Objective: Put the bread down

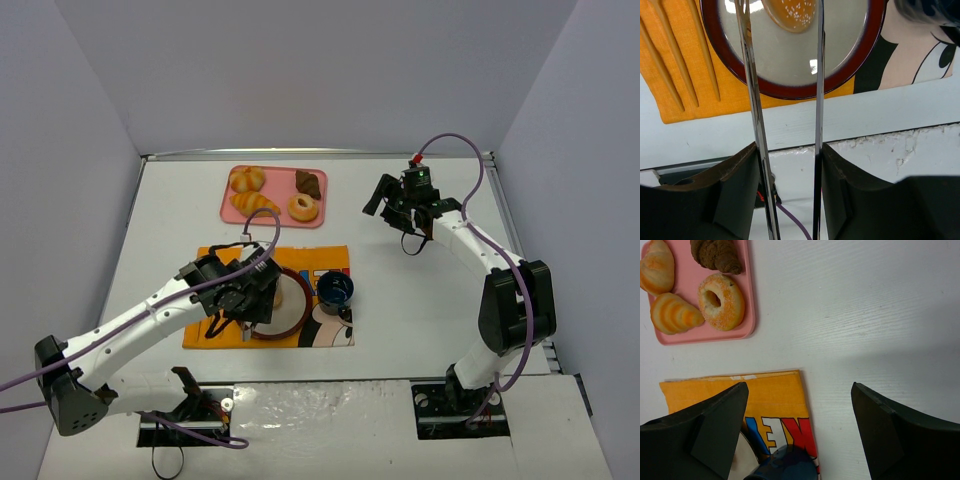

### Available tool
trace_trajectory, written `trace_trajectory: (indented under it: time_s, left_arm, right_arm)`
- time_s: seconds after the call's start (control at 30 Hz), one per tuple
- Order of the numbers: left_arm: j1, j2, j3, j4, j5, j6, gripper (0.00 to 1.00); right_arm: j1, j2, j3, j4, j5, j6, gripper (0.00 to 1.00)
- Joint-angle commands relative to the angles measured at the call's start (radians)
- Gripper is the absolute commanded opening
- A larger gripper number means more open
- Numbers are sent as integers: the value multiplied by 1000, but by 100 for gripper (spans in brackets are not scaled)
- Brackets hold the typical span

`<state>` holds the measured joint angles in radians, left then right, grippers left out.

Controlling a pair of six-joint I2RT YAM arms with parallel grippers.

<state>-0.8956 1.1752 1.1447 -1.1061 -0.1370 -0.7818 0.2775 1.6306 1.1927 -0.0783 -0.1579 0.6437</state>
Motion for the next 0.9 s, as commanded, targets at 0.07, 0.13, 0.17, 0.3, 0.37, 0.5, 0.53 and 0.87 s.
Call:
trace_trajectory:
  time_s: [0.07,0.13,0.17,0.3,0.37,0.5,0.53,0.87]
  left_arm:
    - [-6,30,173,-58,-59,9,44]
    - [-6,58,240,-67,-72,31,44]
    - [-6,82,276,-74,-79,44,44]
    - [-4,203,414,-85,-102,95,44]
    - [-1,246,486,-84,-107,118,44]
    - [23,417,648,-77,-104,178,44]
    - [33,459,700,-77,-100,189,44]
    - [110,899,1279,-116,24,263,44]
  right_arm:
    - [5,-48,36,40,0,-3,81]
    - [2,-52,35,40,2,-2,81]
    - [1,-54,35,39,2,-1,81]
    - [-4,-66,43,29,4,0,81]
    - [-10,-72,45,21,5,-3,81]
    - [-41,-107,61,-8,16,-15,81]
    - [-50,-117,68,-21,22,-16,81]
    - [-219,-302,72,-168,210,45,82]
